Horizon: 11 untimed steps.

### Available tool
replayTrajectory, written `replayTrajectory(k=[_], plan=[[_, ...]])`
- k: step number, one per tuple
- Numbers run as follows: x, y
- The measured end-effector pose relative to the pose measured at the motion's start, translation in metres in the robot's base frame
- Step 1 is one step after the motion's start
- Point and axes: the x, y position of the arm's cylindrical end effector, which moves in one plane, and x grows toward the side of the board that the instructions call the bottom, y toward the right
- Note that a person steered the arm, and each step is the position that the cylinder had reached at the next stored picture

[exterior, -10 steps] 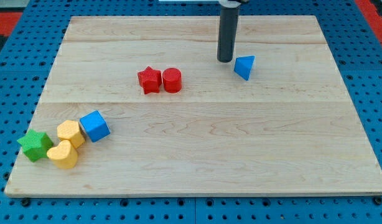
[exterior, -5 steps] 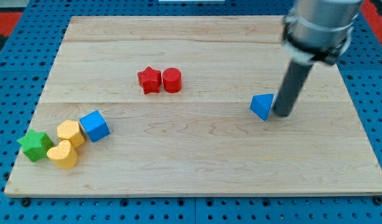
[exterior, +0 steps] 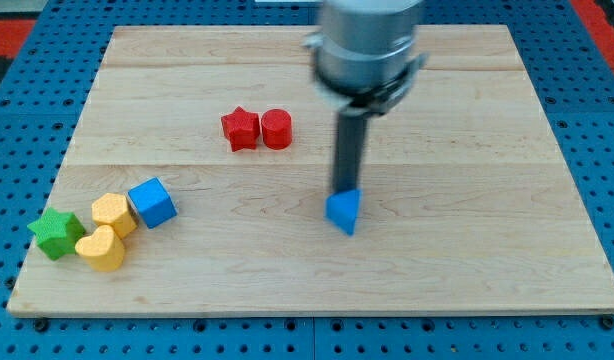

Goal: Move the blue blocks into the yellow blocks

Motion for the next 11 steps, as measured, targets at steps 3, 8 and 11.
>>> replayTrajectory(k=[3, 8, 11], plan=[[-0.012, 0.087], [0.036, 0.002], [0.037, -0.062]])
